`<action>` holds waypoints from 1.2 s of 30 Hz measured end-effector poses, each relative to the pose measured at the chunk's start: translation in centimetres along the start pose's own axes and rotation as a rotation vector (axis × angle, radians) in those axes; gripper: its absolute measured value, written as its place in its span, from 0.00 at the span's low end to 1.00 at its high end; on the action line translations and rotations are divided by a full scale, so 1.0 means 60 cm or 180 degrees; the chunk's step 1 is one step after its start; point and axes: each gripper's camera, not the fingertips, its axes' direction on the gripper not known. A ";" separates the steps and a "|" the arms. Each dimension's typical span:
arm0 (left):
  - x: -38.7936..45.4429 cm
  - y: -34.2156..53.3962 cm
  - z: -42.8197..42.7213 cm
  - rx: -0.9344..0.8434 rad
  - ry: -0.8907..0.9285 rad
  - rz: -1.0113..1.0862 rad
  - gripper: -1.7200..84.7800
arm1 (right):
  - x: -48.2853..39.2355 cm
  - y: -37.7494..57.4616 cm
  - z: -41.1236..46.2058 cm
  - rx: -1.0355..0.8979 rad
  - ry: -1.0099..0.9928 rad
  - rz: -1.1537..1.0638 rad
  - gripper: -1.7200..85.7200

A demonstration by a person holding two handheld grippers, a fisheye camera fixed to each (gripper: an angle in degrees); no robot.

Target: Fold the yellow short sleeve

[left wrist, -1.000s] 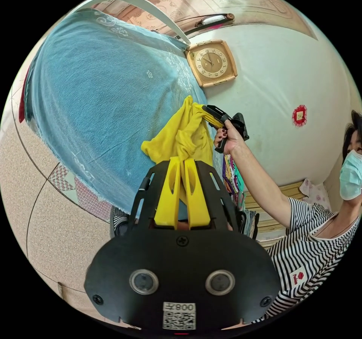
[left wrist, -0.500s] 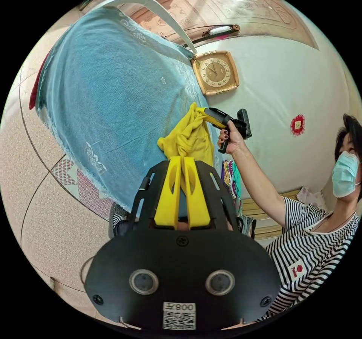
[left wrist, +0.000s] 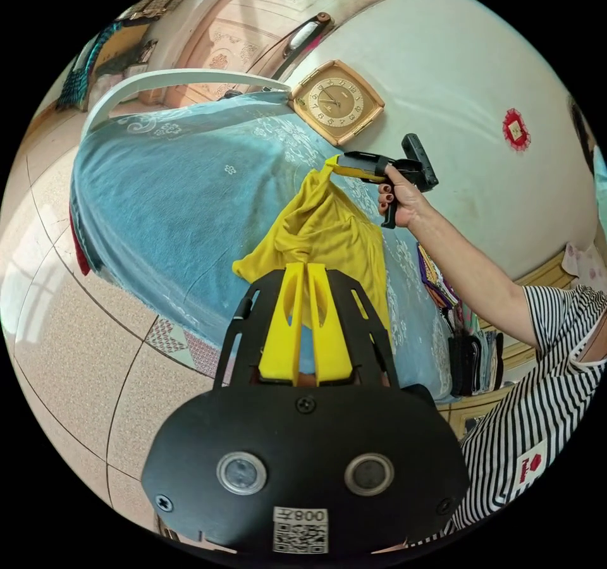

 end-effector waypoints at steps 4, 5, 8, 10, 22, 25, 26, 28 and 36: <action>-0.009 0.017 -0.009 -0.0012 -0.0112 -0.0144 0.03 | 0.007 -0.003 -0.013 0.0094 -0.0031 0.0010 0.09; -0.008 0.020 -0.012 0.0031 -0.0120 -0.0155 0.03 | 0.007 -0.003 -0.012 0.0092 0.0002 0.0006 0.09; 0.002 0.025 -0.027 0.0214 -0.0310 -0.0222 0.02 | 0.014 0.007 -0.019 0.0182 -0.0015 0.0064 0.09; 0.013 0.024 -0.034 0.0323 -0.0314 -0.0158 0.02 | 0.013 0.024 -0.035 0.0317 0.0048 0.0083 0.08; 0.053 0.001 0.077 -0.0264 -0.0611 0.0398 0.02 | 0.065 0.050 0.042 -0.0404 0.0490 0.0162 0.03; 0.037 0.010 0.074 -0.0176 -0.0395 0.0169 0.02 | 0.075 0.059 0.027 -0.0297 0.0351 0.0216 0.03; 0.035 0.013 0.073 -0.0146 -0.0378 0.0114 0.02 | 0.074 0.062 0.023 -0.0259 0.0368 0.0219 0.03; 0.036 0.017 0.073 -0.0124 -0.0364 0.0071 0.02 | 0.055 0.081 -0.002 -0.0030 0.0300 0.0166 0.02; 0.035 0.026 0.090 -0.0143 -0.0283 0.0015 0.02 | 0.064 0.092 -0.003 -0.0161 0.0363 0.0226 0.02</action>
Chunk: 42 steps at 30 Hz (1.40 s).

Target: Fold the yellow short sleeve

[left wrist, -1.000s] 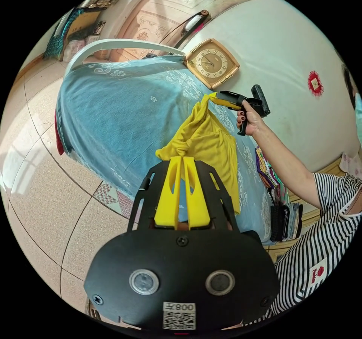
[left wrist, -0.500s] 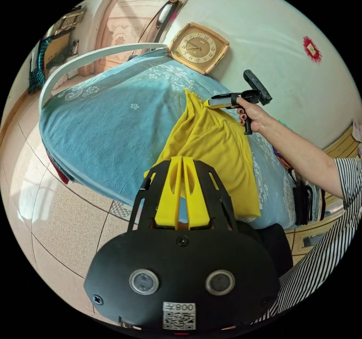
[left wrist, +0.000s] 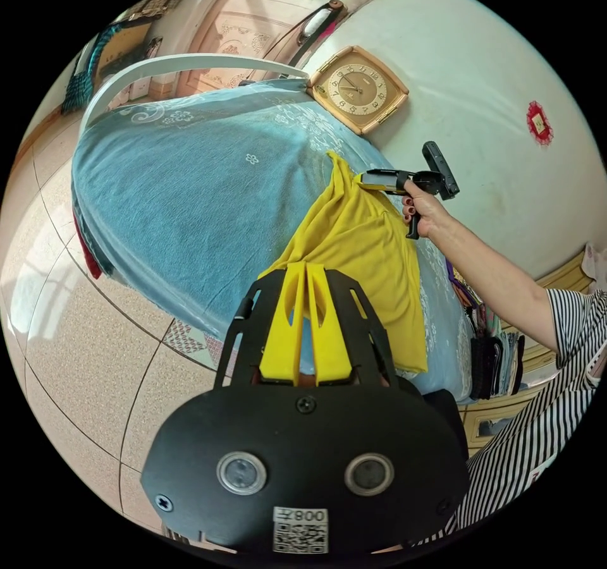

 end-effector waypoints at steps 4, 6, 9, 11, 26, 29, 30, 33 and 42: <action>0.005 0.007 0.008 0.0012 -0.0001 0.0024 0.02 | -0.006 0.015 -0.060 0.0234 0.0117 -0.0093 0.02; 0.003 0.010 0.011 0.0022 0.0040 -0.0048 0.02 | -0.006 0.023 -0.082 0.0335 0.0119 -0.0082 0.02; 0.008 0.015 0.016 0.0031 0.0029 -0.0085 0.02 | 0.000 0.031 -0.091 0.0228 -0.0020 -0.0098 0.02; 0.014 0.019 0.017 0.0030 0.0009 -0.0081 0.02 | 0.005 0.045 -0.095 0.0197 -0.0038 -0.0092 0.02; 0.043 0.046 0.050 -0.0067 -0.0011 0.0041 0.02 | 0.052 0.202 -0.131 -0.0073 -0.0117 -0.0047 0.02; 0.045 0.061 0.042 -0.0006 0.0062 0.0025 0.02 | 0.058 0.254 -0.189 0.0194 -0.0133 -0.0082 0.02; 0.044 0.064 0.041 0.0008 0.0112 0.0016 0.02 | 0.070 0.290 -0.216 0.0319 -0.0210 -0.0038 0.02; 0.036 0.083 0.039 0.0047 0.0495 -0.0113 0.03 | 0.117 0.416 -0.278 0.0611 -0.0583 0.0222 0.02; 0.121 0.145 0.098 -0.0612 0.1159 0.0383 0.04 | 0.195 0.807 -0.307 0.0269 -0.1446 0.1334 0.08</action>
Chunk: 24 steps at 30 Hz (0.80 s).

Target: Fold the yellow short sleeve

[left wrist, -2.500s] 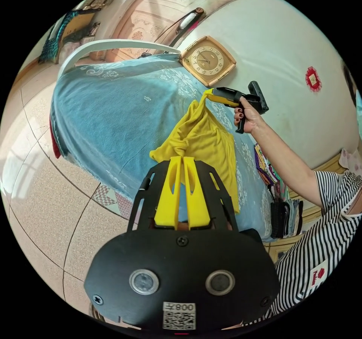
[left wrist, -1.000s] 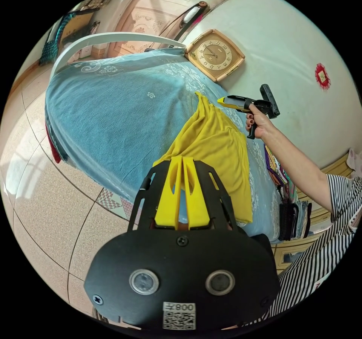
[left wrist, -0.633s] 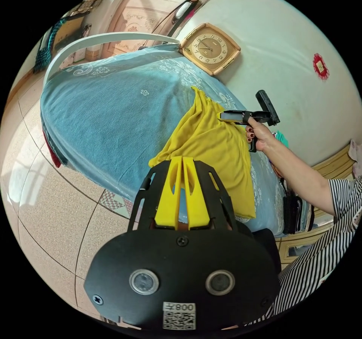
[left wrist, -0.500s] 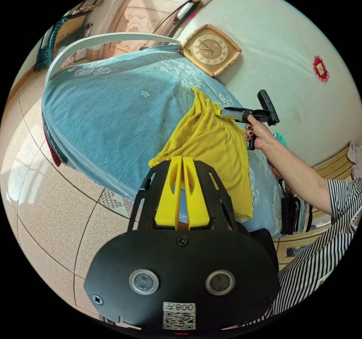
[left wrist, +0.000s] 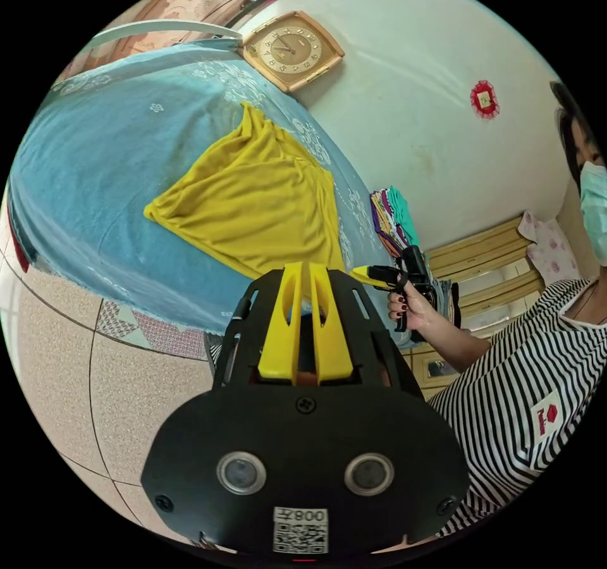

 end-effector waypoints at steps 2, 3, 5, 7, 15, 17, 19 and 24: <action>0.033 0.002 0.041 -0.0269 0.0024 0.0260 0.05 | 0.018 0.030 -0.001 -0.0088 -0.0134 0.0124 0.09; 0.042 0.002 0.051 -0.0330 0.0034 0.0345 0.05 | 0.025 0.041 0.001 -0.0152 -0.0218 0.0183 0.10; 0.078 0.001 0.090 -0.0570 -0.0070 0.0678 0.05 | 0.027 0.051 0.000 -0.0189 -0.0340 0.0184 0.11; 0.097 0.000 0.115 -0.0695 -0.0286 0.0863 0.05 | 0.030 0.056 -0.002 -0.0220 -0.0403 0.0190 0.11; 0.142 0.028 0.161 -0.0987 -0.0313 0.1365 0.10 | 0.037 0.065 -0.025 -0.0399 -0.0777 0.0139 0.05; 0.177 0.045 0.165 -0.0977 -0.0465 0.1775 0.12 | 0.044 0.072 -0.042 -0.0346 -0.1054 0.0189 0.05; 0.200 0.057 0.182 -0.1071 -0.0768 0.2089 0.13 | 0.057 0.080 -0.056 -0.0339 -0.1286 0.0280 0.05; 0.230 0.079 0.217 -0.1086 -0.1465 0.2415 0.07 | 0.068 0.099 -0.077 -0.0303 -0.1328 0.0375 0.06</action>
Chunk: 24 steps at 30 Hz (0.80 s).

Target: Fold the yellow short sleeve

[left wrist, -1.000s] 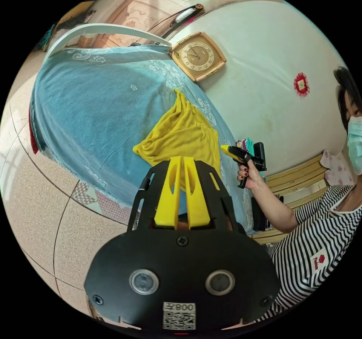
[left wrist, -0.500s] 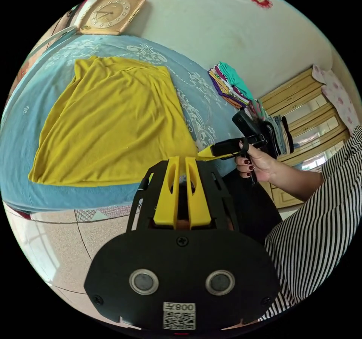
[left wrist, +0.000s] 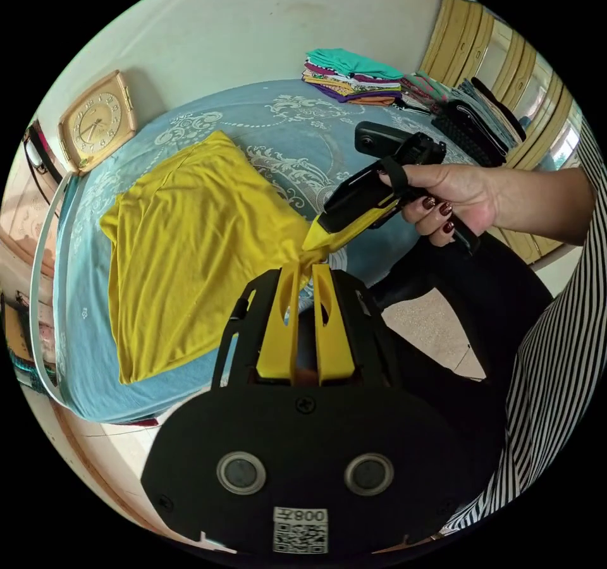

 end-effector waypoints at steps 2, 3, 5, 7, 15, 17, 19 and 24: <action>0.002 0.004 -0.004 0.0041 -0.0013 -0.0080 0.05 | 0.003 0.010 -0.011 0.0036 -0.0042 0.0026 0.07; 0.001 0.006 -0.006 0.0055 -0.0015 -0.0096 0.05 | 0.006 0.018 -0.019 0.0075 -0.0042 0.0051 0.08; 0.000 0.012 -0.014 0.0103 -0.0055 -0.0117 0.05 | 0.009 0.032 -0.031 0.0115 -0.0025 0.0081 0.10; 0.001 0.014 -0.018 0.0107 -0.0114 -0.0063 0.05 | 0.012 0.045 -0.040 0.0189 0.0009 0.0161 0.12; -0.024 0.025 -0.016 0.0010 -0.0213 -0.0018 0.05 | 0.002 0.047 -0.007 0.0138 -0.0215 0.0100 0.09; -0.057 0.042 -0.027 0.0064 -0.0043 -0.0244 0.05 | 0.002 0.050 -0.004 0.0129 -0.0217 0.0131 0.07; -0.091 0.062 -0.039 0.0147 0.0201 -0.0528 0.05 | -0.005 0.061 -0.007 0.0132 -0.0212 0.0087 0.06; -0.204 0.148 -0.052 0.0368 0.0874 -0.1578 0.05 | -0.018 0.082 -0.022 0.0147 -0.0312 0.0043 0.05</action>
